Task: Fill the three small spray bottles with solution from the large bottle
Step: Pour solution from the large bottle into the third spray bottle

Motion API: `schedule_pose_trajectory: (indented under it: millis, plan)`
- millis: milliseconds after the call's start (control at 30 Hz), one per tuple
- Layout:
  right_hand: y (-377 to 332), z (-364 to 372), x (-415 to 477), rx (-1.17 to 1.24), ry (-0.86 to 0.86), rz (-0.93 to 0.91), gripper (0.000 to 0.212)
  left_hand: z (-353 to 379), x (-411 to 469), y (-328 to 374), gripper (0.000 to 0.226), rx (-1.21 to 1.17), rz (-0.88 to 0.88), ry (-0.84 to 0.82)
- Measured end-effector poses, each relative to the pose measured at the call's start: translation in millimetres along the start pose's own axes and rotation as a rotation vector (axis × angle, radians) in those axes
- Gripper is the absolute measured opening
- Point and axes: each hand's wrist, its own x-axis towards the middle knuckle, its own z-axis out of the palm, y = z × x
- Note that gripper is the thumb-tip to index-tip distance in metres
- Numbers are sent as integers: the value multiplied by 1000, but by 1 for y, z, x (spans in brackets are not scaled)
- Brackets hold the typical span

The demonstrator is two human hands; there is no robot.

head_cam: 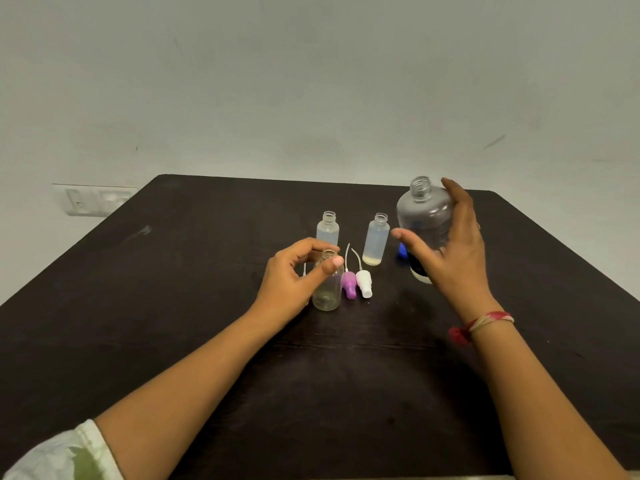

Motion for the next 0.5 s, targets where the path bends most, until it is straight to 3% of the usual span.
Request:
schedule_pose_trajectory:
  millis: [333, 500]
  plan:
    - [-7, 12, -2, -253, -158, -302, 79, 0, 1, -1, 20, 21, 54, 43]
    - [-8, 16, -4, -306, -224, -333, 78, 2, 1, 0, 25, -35, 36, 62]
